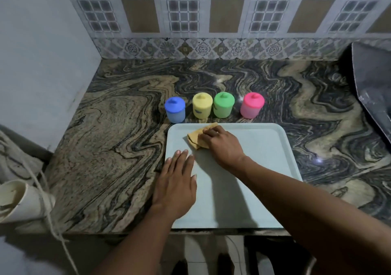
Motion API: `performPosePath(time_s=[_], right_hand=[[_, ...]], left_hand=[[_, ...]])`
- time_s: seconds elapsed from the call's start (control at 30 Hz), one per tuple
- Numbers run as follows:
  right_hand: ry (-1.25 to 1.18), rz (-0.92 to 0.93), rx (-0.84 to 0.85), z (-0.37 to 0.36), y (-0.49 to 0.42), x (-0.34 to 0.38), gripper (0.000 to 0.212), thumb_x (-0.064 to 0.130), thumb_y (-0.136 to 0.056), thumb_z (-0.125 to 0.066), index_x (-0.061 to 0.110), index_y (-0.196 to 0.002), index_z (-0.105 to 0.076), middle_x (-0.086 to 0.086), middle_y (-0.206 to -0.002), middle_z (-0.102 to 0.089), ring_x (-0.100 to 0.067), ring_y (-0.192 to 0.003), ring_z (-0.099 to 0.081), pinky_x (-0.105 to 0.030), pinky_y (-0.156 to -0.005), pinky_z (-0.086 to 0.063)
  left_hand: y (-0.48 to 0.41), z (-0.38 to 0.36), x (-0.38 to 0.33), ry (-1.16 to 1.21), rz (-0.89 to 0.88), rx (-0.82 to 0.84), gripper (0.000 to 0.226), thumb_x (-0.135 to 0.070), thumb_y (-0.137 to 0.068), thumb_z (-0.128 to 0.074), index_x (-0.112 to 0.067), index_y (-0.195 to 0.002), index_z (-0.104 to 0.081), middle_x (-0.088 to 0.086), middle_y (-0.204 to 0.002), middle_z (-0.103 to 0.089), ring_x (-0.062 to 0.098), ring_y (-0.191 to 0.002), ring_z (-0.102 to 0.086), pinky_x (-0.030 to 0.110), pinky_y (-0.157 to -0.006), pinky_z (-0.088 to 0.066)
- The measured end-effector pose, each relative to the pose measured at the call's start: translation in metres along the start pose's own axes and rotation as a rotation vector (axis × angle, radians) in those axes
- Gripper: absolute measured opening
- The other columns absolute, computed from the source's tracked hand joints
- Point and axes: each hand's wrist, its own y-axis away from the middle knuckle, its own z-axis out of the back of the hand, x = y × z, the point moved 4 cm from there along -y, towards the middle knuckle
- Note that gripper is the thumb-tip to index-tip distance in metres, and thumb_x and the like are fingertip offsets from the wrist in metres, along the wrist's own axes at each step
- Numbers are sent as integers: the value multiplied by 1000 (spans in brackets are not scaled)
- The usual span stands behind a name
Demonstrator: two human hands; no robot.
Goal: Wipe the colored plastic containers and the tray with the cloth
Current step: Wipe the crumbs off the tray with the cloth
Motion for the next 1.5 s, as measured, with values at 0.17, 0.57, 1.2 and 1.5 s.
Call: performPosePath(time_s=[0.17,0.57,1.2,1.5], right_hand=[[15,-168,53,7,32,-50,43,12,-100,-42,20,-141,-52,-4,-151,-49,-30,-135,-39,-41,-93,-48],[134,-495,-23,48,69,-131,28,10,-96,-45,6,-111,-67,-16,-111,-66,-36,-108,-57,-41,-75,-49],[238,-472,220,20,209,-67,36,11,-98,-44,9,-131,-58,-12,-145,-56,-27,-144,-40,-38,-104,-46],[74,-635,315,34,260,-32,26,22,-83,-57,28,-105,-70,1,-104,-72,-26,-101,-67,-36,-76,-54]], left_hand=[[1,-1,1,0,21,3,63,-42,-101,-20,-16,-157,-30,4,-165,-25,23,-153,-19,45,-124,-19],[-22,11,-26,1,167,47,66,-50,-95,-20,-11,-139,-50,17,-149,-45,36,-144,-34,50,-115,-35],[-39,-11,-68,20,-5,108,66,-63,-98,-3,-38,-158,11,1,-168,16,28,-152,22,54,-123,7],[-39,-10,-67,57,-43,140,68,-64,-97,-1,-37,-158,12,2,-168,17,29,-152,24,54,-122,10]])
